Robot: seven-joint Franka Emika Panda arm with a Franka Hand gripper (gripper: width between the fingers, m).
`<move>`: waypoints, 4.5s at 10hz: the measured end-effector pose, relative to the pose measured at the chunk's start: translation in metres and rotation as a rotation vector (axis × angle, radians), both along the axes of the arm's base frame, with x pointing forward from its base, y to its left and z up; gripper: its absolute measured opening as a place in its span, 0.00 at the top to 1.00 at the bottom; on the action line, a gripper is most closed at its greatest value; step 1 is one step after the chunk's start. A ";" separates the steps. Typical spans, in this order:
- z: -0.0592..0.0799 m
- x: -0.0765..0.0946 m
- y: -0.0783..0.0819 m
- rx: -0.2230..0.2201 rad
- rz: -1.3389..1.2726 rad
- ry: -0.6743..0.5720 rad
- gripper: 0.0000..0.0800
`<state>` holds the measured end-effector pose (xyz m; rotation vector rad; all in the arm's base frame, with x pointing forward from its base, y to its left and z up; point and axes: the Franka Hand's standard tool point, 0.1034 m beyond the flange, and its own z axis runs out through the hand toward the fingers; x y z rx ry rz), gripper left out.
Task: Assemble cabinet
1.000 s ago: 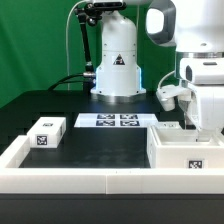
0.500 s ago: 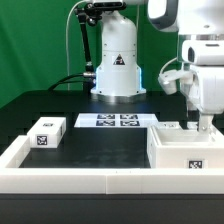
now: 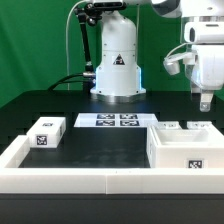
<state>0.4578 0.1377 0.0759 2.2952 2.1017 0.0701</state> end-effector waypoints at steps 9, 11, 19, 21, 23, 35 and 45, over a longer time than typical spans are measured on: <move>-0.046 -0.043 0.029 0.051 -0.009 0.033 0.00; -0.055 -0.047 0.028 0.054 -0.014 0.046 0.00; -0.064 -0.051 0.027 0.055 -0.018 0.061 0.91; -0.064 -0.051 0.027 0.055 -0.018 0.061 0.91; -0.063 -0.051 0.027 0.055 -0.019 0.060 0.91; -0.019 -0.027 -0.022 -0.002 -0.038 0.046 0.91; -0.016 0.000 -0.019 0.001 -0.049 0.034 0.91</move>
Offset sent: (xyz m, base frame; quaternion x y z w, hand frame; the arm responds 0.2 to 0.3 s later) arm -0.0350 0.0293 -0.0165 -0.0174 0.0195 0.0023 0.9997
